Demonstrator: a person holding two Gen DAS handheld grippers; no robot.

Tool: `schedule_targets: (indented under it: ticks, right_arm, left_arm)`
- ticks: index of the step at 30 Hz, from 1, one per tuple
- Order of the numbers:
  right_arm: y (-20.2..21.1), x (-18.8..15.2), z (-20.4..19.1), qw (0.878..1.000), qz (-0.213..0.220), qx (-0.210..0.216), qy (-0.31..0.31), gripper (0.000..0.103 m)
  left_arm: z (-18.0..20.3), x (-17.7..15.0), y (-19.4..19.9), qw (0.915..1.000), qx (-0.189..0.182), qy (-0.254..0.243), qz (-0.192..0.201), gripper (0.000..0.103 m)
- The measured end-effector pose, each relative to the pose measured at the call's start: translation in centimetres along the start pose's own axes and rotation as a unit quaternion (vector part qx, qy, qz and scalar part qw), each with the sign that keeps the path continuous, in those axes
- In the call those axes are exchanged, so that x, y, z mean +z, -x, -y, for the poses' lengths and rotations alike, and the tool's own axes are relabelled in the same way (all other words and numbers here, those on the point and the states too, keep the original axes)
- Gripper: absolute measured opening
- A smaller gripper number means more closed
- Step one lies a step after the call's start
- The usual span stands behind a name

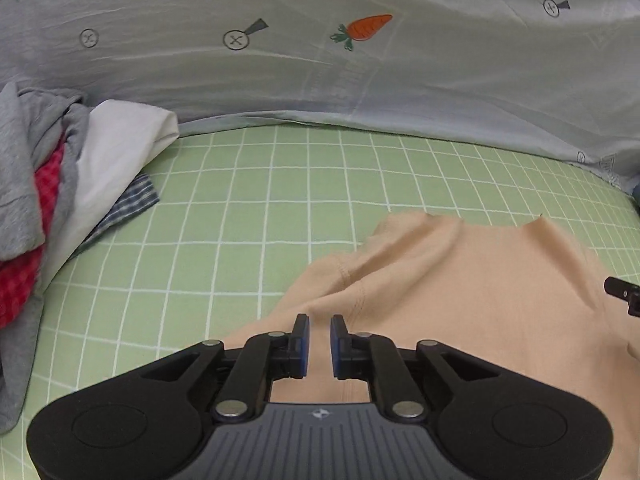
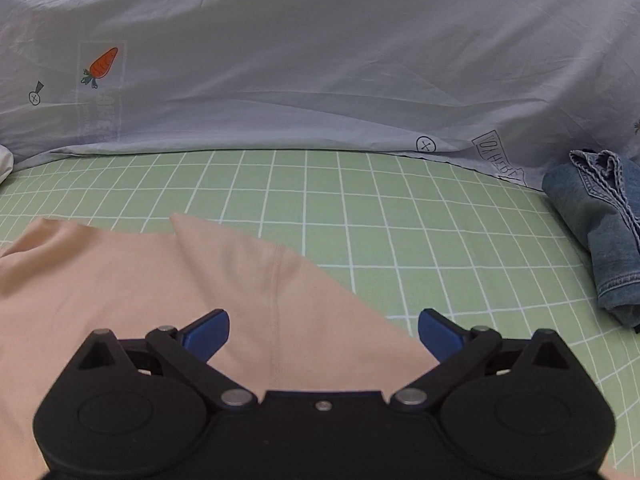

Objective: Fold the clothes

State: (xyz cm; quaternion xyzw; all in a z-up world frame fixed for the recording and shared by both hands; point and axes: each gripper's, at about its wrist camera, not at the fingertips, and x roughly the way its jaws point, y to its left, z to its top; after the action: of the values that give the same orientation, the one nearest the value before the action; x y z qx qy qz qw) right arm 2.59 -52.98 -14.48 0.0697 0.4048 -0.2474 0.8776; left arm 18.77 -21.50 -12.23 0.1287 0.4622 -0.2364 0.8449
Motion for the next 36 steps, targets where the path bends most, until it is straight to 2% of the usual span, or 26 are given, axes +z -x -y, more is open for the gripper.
schedule_targets:
  ticks: [2, 5, 6, 14, 19, 23, 25, 27, 28, 29, 30, 31, 36]
  right_arm:
    - [-1.7, 0.4, 0.1, 1.000, -0.006, 0.010, 0.007, 0.090]
    - [-3.4, 0.9, 0.2, 1.000, -0.013, 0.026, 0.001, 0.079]
    - [-3.7, 1.0, 0.3, 0.999, -0.013, 0.034, -0.007, 0.078]
    - [-5.0, 1.5, 1.2, 0.997, -0.006, 0.058, -0.057, 0.076]
    - [-5.0, 1.4, 1.0, 0.997, -0.002, 0.050, -0.055, 0.075]
    - [-4.7, 1.1, 0.7, 0.998, 0.000, 0.049, -0.047, 0.075]
    - [-4.6, 0.9, 0.6, 0.998, 0.003, 0.047, -0.038, 0.073]
    - [-4.5, 0.8, 0.6, 0.998, 0.009, 0.055, -0.031, 0.065]
    - [-4.5, 0.9, 0.6, 0.998, 0.012, 0.060, -0.029, 0.053]
    - [-4.4, 0.9, 0.6, 0.997, 0.014, 0.066, -0.028, 0.036]
    - [-4.4, 1.0, 0.6, 0.997, 0.017, 0.071, -0.027, 0.025]
    - [-4.4, 1.1, 0.7, 0.997, 0.018, 0.072, -0.029, 0.009]
    - [-4.8, 1.1, 0.6, 0.997, 0.027, 0.065, -0.033, 0.008]
  left_arm:
    - [0.2, 0.8, -1.6, 0.9999, -0.001, -0.016, -0.003, 0.013]
    - [-0.2, 1.5, -2.1, 0.9998, -0.015, -0.011, 0.001, 0.012]
    - [-0.3, 1.7, -2.3, 0.9997, -0.020, -0.010, 0.002, 0.012]
    - [-1.4, 3.6, -3.8, 0.9982, -0.059, 0.003, 0.012, 0.018]
    - [0.7, 4.0, -4.7, 0.9960, -0.060, -0.066, 0.012, 0.017]
    - [1.4, 3.8, -5.5, 0.9958, -0.041, -0.082, 0.005, 0.018]
    - [1.3, 3.8, -6.0, 0.9963, -0.032, -0.079, -0.002, 0.013]
    - [1.2, 3.8, -6.2, 0.9969, -0.035, -0.071, 0.000, 0.005]
    - [1.1, 3.9, -6.3, 0.9971, -0.035, -0.067, 0.002, 0.003]
    - [1.1, 4.0, -6.3, 0.9973, -0.033, -0.065, 0.005, 0.002]
    - [1.1, 4.2, -6.2, 0.9975, -0.029, -0.064, 0.008, 0.002]
    - [1.0, 4.5, -6.1, 0.9976, -0.021, -0.064, 0.015, 0.002]
    - [-0.3, 6.3, -6.5, 0.9982, 0.007, -0.042, 0.041, 0.001]
